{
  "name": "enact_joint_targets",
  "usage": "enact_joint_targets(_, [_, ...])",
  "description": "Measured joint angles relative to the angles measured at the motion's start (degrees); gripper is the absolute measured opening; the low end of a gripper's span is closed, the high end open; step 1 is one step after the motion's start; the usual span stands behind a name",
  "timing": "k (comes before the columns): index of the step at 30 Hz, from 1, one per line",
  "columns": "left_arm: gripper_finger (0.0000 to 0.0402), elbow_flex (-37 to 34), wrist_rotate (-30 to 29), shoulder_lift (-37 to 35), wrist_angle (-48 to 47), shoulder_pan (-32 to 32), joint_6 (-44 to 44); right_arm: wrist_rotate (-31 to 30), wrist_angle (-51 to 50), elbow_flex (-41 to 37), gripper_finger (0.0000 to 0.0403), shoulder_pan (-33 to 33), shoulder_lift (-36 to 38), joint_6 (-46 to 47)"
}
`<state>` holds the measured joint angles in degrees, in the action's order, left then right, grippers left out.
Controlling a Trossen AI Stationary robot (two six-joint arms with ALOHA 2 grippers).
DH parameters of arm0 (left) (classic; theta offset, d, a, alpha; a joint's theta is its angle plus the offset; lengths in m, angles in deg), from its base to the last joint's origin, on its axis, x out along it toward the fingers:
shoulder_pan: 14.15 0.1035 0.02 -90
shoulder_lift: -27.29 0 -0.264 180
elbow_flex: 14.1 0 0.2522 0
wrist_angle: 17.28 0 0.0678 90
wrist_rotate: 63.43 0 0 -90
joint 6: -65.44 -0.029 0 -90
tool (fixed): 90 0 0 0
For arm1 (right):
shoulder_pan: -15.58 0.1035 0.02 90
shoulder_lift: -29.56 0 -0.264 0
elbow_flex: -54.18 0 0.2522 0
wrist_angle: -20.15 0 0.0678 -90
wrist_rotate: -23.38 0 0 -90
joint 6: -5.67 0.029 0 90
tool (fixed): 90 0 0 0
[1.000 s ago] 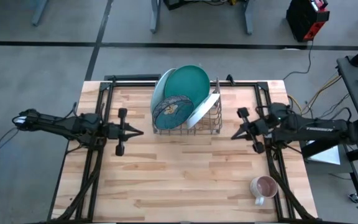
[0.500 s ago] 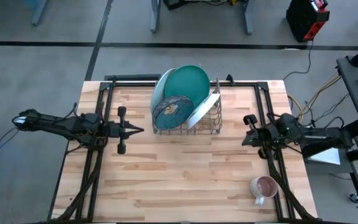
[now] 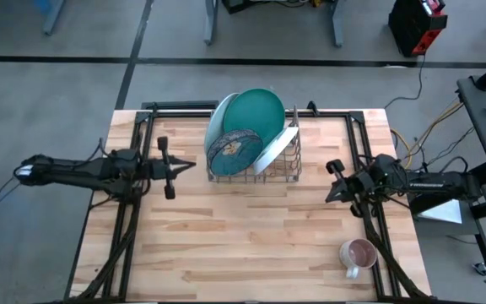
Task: Sort dishes
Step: Return to Home Position
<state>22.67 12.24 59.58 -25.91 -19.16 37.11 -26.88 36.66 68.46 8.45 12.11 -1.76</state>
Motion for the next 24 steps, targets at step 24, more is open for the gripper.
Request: enact_joint_targets(24, [0.0000, -22.35, 25.60, -26.69, 8.79, 10.92, 27.04, -0.77, 0.01, 0.02, 0.0000, 0.00, 0.52, 2.47])
